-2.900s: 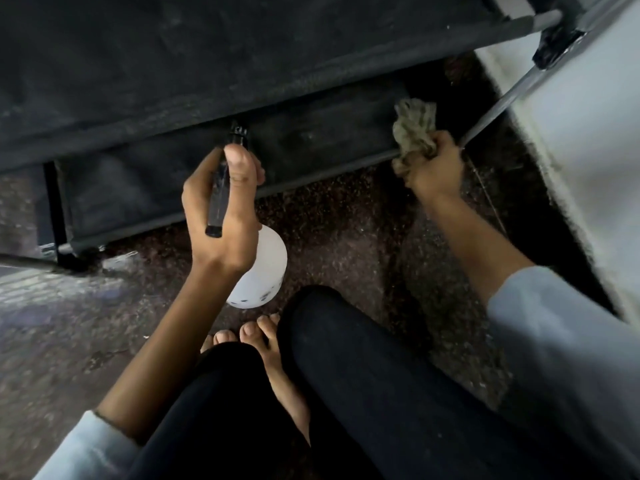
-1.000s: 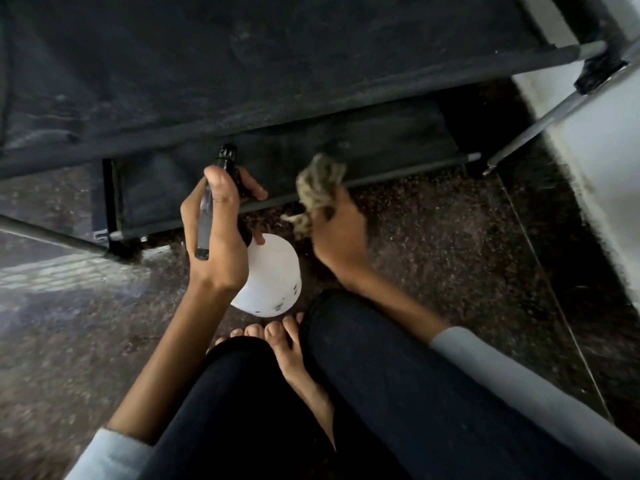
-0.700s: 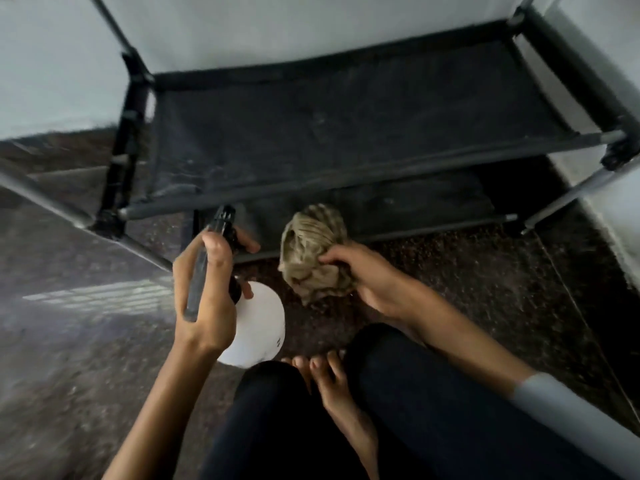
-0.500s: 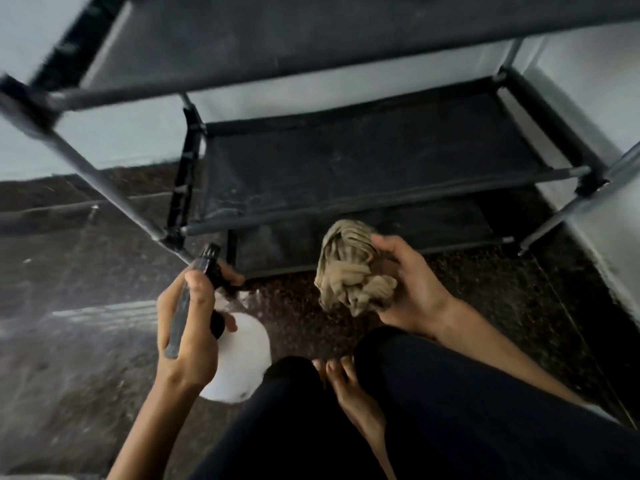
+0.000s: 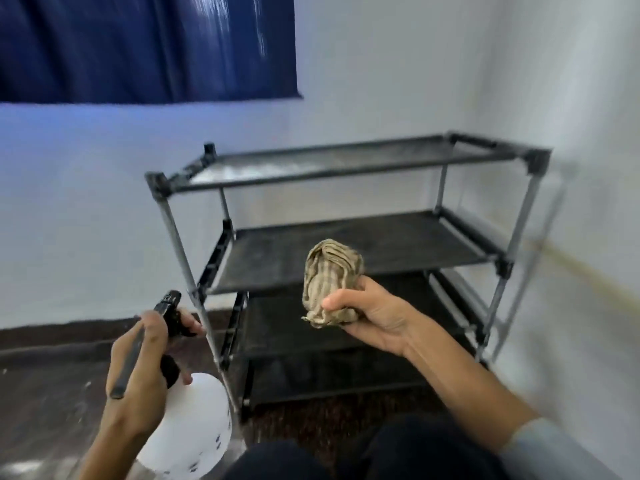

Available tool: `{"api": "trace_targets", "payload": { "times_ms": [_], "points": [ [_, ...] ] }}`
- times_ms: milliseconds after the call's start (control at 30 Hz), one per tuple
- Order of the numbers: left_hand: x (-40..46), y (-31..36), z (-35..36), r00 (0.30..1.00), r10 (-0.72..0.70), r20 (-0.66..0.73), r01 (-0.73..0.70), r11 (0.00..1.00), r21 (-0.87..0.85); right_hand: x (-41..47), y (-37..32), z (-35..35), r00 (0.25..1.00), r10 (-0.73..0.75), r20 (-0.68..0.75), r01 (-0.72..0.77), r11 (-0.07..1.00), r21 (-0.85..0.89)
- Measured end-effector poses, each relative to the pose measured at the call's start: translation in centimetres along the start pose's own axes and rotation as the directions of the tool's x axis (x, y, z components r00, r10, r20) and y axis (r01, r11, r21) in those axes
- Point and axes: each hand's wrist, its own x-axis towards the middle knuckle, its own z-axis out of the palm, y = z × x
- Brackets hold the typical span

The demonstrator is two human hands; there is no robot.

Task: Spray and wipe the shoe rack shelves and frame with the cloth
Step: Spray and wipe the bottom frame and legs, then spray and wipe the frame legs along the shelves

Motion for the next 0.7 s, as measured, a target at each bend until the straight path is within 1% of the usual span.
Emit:
{"api": "trace_targets", "payload": {
  "times_ms": [67,167,267,333,400,467,533,567,633,700],
  "points": [
    [1.2,4.2,0.2,0.998,0.053,0.029,-0.052,0.998,-0.047,-0.4,-2.6,2.9,0.995,-0.068,0.066,0.07,0.997,-0.03],
    [3.0,9.5,1.2,0.99,0.119,0.073,-0.112,0.99,-0.089,-0.8,-6.0,6.8,0.985,-0.133,0.106,0.14,0.988,-0.061],
    [5.1,13.8,2.3,0.98,0.173,0.101,-0.159,0.979,-0.129,-0.6,-8.7,9.7,0.975,-0.178,0.133,0.173,0.984,0.044],
    [6.6,16.4,3.3,0.973,0.156,0.168,-0.133,0.981,-0.141,-0.4,-10.3,11.0,0.97,-0.204,0.132,0.187,0.973,0.133],
    [7.7,18.2,4.3,0.968,0.136,0.21,-0.105,0.983,-0.15,0.0,-11.3,11.7,0.977,-0.2,0.075,0.183,0.965,0.189],
    [8.6,18.8,5.2,0.965,0.127,0.23,-0.089,0.982,-0.167,0.5,-11.7,11.9,0.979,-0.202,-0.021,0.202,0.962,0.181],
    [9.1,18.3,6.2,0.965,0.094,0.245,-0.055,0.986,-0.16,0.8,-11.7,11.5,0.964,-0.243,-0.108,0.253,0.962,0.098],
    [9.1,17.6,6.6,0.968,0.067,0.244,-0.027,0.986,-0.164,0.9,-11.5,10.9,0.955,-0.269,-0.127,0.278,0.959,0.056],
    [9.0,15.4,7.4,0.977,-0.01,0.215,0.059,0.974,-0.22,1.1,-10.7,9.4,0.947,-0.297,-0.121,0.299,0.954,-0.001],
    [8.7,12.5,7.9,0.977,-0.081,0.198,0.13,0.96,-0.25,1.0,-9.9,8.0,0.955,-0.279,-0.097,0.279,0.96,-0.021]
  ]
}}
